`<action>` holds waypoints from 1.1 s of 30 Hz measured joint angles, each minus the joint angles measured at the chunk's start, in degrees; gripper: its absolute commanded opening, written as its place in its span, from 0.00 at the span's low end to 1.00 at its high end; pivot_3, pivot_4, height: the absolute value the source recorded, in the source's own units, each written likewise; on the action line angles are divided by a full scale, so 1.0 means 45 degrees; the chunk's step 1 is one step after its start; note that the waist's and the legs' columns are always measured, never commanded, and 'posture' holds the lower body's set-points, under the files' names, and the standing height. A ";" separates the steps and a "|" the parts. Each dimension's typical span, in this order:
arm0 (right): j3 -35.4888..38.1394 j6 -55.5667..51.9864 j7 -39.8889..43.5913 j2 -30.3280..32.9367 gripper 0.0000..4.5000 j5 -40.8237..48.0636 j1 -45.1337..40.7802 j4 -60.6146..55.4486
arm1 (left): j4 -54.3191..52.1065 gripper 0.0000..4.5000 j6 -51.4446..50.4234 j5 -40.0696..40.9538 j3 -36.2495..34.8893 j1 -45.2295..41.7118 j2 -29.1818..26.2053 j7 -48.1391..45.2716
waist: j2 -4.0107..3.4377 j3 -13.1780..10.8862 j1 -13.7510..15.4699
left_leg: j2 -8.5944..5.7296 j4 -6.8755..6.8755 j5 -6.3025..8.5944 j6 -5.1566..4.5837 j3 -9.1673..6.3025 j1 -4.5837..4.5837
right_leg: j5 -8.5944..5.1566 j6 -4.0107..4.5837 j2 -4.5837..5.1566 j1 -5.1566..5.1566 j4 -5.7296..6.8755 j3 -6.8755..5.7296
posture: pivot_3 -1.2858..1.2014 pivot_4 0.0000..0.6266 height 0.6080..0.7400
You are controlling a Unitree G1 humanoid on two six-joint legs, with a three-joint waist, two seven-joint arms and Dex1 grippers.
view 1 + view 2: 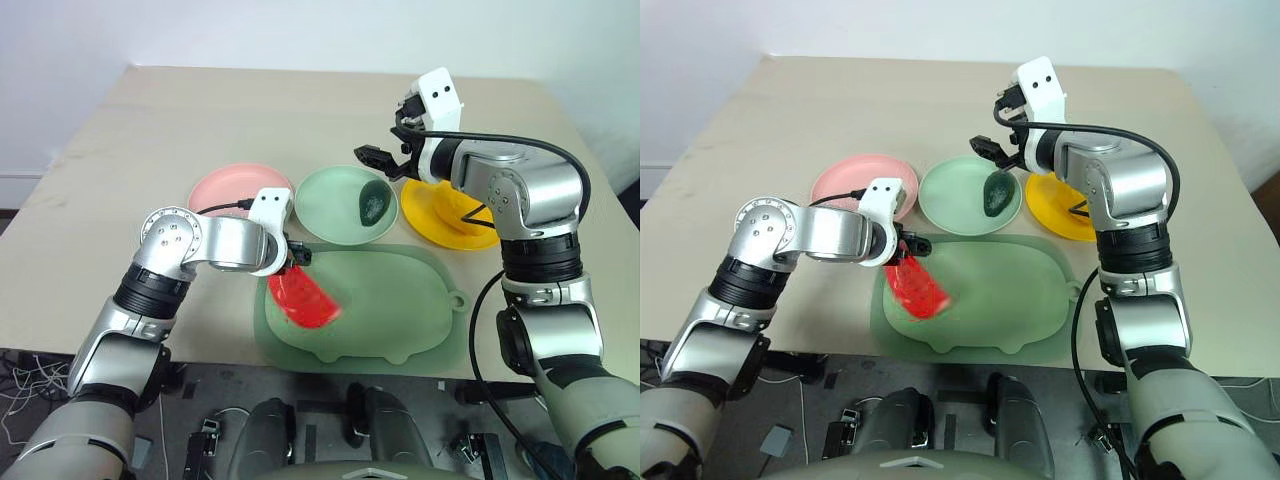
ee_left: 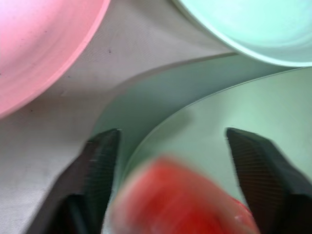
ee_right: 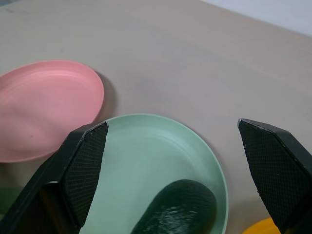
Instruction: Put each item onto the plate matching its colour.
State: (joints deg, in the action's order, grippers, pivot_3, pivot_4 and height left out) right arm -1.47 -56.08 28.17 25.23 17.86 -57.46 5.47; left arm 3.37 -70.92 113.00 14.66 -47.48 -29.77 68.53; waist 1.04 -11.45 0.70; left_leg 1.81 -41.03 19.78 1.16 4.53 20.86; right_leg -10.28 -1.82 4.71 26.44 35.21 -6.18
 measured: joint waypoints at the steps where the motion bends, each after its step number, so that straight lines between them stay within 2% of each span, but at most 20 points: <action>1: 0.0001 -0.0025 -0.0016 0.0000 1.00 0.0018 0.0000 -0.0054 | 0.0056 0.52 -0.0007 -0.0001 -0.0029 0.0020 0.0052 0.0070 | 0.0000 0.0000 0.0008 | 0.0000 0.0000 0.0000 0.0000 -0.0003 0.0002 | 0.0000 0.0000 0.0001 -0.0002 -0.0001 0.0000 | 0.52 0.24 1.00; 3: 0.0001 -0.0084 -0.0028 -0.0001 1.00 0.0094 0.0000 -0.0116 | 0.0131 0.40 -0.0008 -0.0001 -0.0141 0.0023 0.0228 0.0165 | 0.0002 0.0001 0.0019 | -0.0002 0.0000 0.0000 -0.0001 -0.0004 0.0003 | 0.0000 0.0000 0.0002 -0.0004 -0.0004 -0.0001 | 0.52 0.24 1.00; 4: 0.0001 -0.0103 -0.0037 0.0000 1.00 0.0102 0.0000 -0.0135 | 0.0139 0.37 -0.0009 -0.0001 -0.0175 0.0023 0.0292 0.0196 | 0.0002 0.0001 0.0012 | -0.0002 0.0000 0.0000 -0.0001 -0.0003 0.0005 | 0.0000 0.0000 0.0002 -0.0004 -0.0006 -0.0001 | 0.52 0.24 1.00; 14: 0.0056 -0.0232 0.0056 0.0206 1.00 0.0212 0.0000 -0.0139 | -0.0017 0.34 0.0040 -0.0003 -0.1316 -0.0153 0.0110 0.0137 | 0.0002 0.0001 -0.0002 | 0.0000 0.0005 0.0000 0.0000 -0.0002 0.0008 | 0.0000 0.0000 0.0001 0.0005 -0.0005 -0.0002 | 0.52 0.24 1.00; 21: 0.0056 -0.0334 0.0208 0.0487 1.00 0.0219 0.0019 -0.0140 | 0.0627 0.34 -0.0301 -0.0008 -0.2159 -0.1500 -0.1349 -0.0404 | 0.0004 -0.0001 -0.0006 | 0.0000 0.0006 0.0000 0.0000 -0.0007 0.0024 | -0.0001 0.0000 0.0000 0.0015 -0.0009 -0.0011 | 0.52 0.24 1.00; 25: 0.0058 -0.0482 0.0320 0.0591 1.00 0.0290 0.0029 -0.0150 | 0.2486 0.34 -0.0159 -0.0096 -0.2658 -0.2721 -0.2187 -0.0655 | 0.0004 -0.0001 -0.0008 | -0.0001 0.0012 0.0000 0.0000 -0.0005 0.0022 | -0.0001 -0.0001 -0.0001 0.0016 -0.0012 -0.0013 | 0.52 0.24 1.00; 27: 0.0057 -0.0514 0.0377 0.0600 1.00 0.0340 0.0031 -0.0185 | 0.3555 0.34 -0.0083 -0.0927 -0.2695 -0.3114 -0.2397 -0.1282 | 0.0003 -0.0001 -0.0013 | -0.0002 0.0014 0.0000 0.0000 -0.0001 0.0022 | -0.0001 -0.0001 -0.0005 0.0017 -0.0012 -0.0017 | 0.52 0.24 1.00; 33: 0.0036 -0.0799 0.0540 0.0557 1.00 0.0644 0.0212 -0.0941 | 0.7162 0.34 0.1290 -0.6186 -0.2680 -0.4005 -0.1930 -0.5383 | 0.0004 -0.0001 -0.0010 | -0.0002 0.0015 -0.0001 0.0001 -0.0004 0.0065 | -0.0001 -0.0003 -0.0010 0.0039 -0.0018 -0.0041 | 0.52 0.24 1.00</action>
State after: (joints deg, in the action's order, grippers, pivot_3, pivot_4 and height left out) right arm -1.30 -59.68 30.61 27.74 20.76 -56.51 1.24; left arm 35.60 -65.11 85.16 2.60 -65.51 -38.46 44.31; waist 1.06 -11.46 0.65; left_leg 1.80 -40.96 19.77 1.16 4.51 21.15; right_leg -10.29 -1.83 4.66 26.61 35.13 -6.36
